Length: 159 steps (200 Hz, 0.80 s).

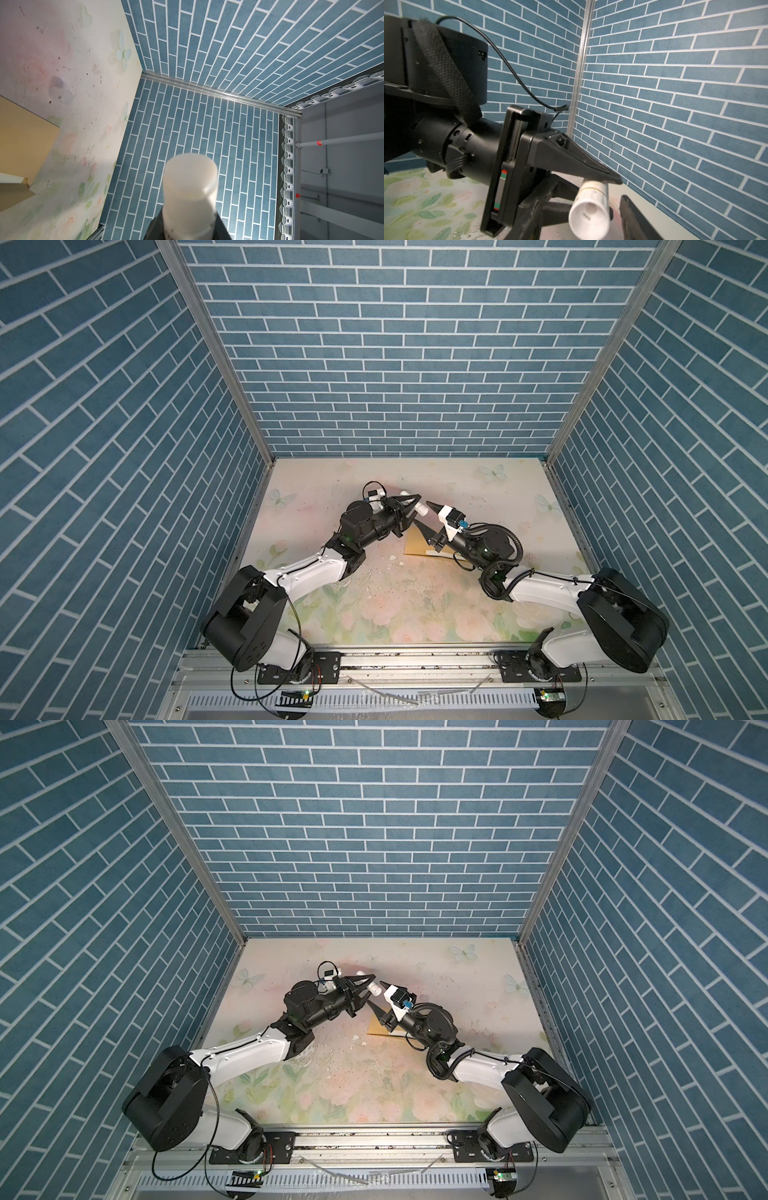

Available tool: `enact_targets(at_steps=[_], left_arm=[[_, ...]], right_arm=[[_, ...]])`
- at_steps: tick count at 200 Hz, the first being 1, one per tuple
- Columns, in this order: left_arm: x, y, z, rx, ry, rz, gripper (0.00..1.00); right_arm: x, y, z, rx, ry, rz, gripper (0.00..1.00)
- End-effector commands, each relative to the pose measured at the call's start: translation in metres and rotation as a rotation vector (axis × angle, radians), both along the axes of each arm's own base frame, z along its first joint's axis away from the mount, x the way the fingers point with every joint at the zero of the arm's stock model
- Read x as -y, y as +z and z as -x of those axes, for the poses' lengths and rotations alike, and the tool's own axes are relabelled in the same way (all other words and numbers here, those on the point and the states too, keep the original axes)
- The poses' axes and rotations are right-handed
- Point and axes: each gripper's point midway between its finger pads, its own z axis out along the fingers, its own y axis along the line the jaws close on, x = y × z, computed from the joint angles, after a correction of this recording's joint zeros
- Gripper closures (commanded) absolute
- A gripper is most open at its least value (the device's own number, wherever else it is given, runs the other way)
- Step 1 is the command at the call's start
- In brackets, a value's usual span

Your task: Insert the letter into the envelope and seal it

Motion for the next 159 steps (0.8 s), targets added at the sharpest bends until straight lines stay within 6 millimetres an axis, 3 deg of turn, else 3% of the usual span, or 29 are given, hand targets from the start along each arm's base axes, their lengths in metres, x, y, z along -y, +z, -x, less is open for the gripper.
enact_targets(at_steps=[1,103,159], left_arm=[[0.002,0.009,0.000,0.032,-0.014,0.032,1.00],[0.005,0.007,0.000,0.035,-0.023,0.052,1.00],[0.007,0.005,0.000,0.042,-0.031,0.049,1.00]], right_arm=[[0.001,0.028,-0.001,0.087,-0.028,-0.073,0.45],[-0.004,0.032,-0.014,0.090,-0.074,-0.127,0.68],[-0.007,0.027,-0.019,0.075,-0.089,-0.121,0.96]])
